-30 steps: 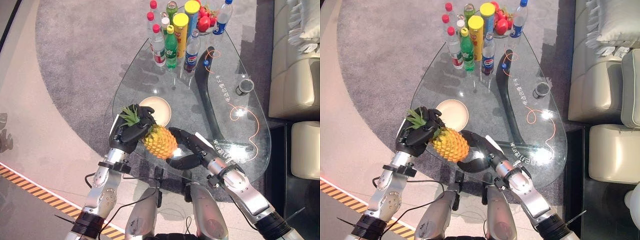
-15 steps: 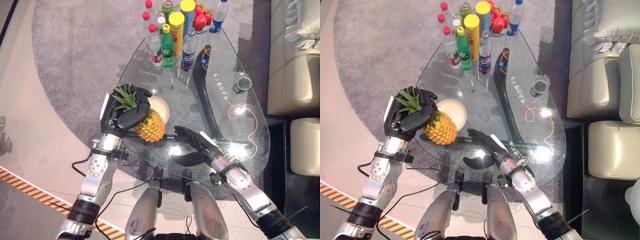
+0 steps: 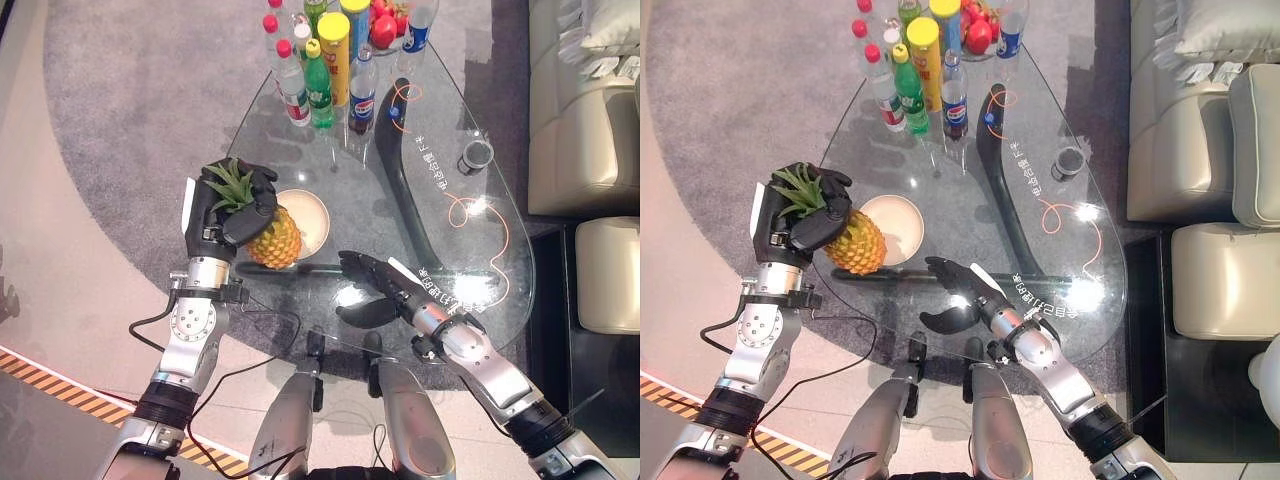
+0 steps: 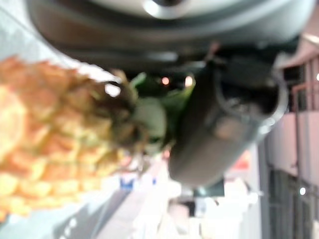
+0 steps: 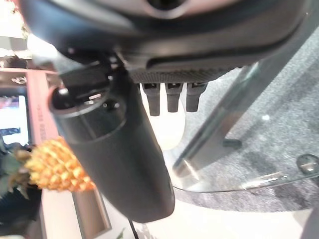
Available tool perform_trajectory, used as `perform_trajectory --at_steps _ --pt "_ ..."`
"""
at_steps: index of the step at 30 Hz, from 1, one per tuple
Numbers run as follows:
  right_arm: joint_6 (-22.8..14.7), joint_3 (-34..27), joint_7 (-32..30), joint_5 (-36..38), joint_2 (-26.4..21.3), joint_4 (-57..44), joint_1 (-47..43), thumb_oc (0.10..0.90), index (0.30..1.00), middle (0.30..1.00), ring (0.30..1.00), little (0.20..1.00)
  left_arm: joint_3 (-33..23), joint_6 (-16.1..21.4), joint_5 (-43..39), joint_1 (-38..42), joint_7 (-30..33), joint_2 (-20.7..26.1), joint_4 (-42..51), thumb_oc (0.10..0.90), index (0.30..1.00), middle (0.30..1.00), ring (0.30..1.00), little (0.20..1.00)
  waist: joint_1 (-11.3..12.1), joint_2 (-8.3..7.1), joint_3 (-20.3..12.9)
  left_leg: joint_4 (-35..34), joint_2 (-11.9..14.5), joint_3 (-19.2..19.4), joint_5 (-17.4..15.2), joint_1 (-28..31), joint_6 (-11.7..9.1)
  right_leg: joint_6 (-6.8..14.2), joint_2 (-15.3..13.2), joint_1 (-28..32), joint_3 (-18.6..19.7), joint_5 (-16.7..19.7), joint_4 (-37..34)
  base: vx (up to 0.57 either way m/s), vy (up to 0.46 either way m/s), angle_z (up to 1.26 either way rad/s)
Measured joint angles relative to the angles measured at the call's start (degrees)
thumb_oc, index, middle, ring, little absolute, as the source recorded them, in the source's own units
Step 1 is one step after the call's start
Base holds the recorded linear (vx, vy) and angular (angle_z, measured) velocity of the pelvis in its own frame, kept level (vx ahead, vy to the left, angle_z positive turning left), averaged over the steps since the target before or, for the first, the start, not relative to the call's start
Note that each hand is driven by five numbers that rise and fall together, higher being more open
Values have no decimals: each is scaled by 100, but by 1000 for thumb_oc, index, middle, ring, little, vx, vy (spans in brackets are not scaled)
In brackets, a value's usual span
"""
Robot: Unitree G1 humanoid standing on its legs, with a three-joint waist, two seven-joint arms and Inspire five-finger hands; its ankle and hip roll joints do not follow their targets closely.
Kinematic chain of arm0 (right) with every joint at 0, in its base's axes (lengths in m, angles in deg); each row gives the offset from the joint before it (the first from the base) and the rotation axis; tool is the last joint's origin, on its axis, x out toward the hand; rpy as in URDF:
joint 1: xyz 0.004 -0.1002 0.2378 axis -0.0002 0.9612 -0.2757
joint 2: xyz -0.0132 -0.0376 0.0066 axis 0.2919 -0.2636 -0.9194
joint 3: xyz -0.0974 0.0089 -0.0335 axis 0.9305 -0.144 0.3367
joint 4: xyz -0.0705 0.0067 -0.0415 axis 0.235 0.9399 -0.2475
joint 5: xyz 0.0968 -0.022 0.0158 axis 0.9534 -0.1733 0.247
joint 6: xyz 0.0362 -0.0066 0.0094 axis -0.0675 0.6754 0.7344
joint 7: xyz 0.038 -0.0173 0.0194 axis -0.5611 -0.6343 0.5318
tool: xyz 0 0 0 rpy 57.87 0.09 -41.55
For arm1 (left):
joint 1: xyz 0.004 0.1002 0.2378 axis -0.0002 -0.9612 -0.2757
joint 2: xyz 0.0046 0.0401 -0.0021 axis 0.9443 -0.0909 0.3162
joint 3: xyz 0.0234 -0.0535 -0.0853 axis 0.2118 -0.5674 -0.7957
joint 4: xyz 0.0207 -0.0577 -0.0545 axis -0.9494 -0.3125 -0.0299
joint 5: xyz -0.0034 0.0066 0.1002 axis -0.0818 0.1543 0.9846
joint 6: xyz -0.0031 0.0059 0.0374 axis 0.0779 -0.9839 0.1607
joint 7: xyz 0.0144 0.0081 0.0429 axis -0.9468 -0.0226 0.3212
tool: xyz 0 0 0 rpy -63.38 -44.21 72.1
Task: Pick up the fruit to the plate
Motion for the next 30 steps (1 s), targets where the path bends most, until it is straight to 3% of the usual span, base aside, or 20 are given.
perform_trajectory --at_steps 9,13,19,30 --pt "350 277 74 182 0 54 -295 800 900 900 900 900 22 307 863 672 1200 -16 -454 100 300 300 300 200 -95 -32 5 298 -13 71 1 -659 -4 -13 -2 -634 42 61 231 -19 44 -3" --pt "552 449 486 229 -8 54 -529 800 900 900 900 900 63 483 1098 868 1600 -59 -689 100 300 300 300 200 -105 -43 5 399 -16 84 -7 -903 -14 -29 5 -890 49 74 326 -14 49 -2" --pt "948 854 1113 382 -29 58 -1030 800 900 900 900 900 218 605 1257 1151 1845 -61 -798 100 300 300 300 200 -102 -81 13 584 -21 92 -13 -1309 -22 -39 9 -1270 57 111 442 -5 45 -1" --pt "1066 1029 1233 655 -26 169 -1347 800 900 900 900 900 375 712 1475 1722 2332 -83 -1248 100 300 300 300 200 -165 -202 15 879 -39 155 -23 -1993 -19 3 38 -1916 166 225 578 -11 28 -5"
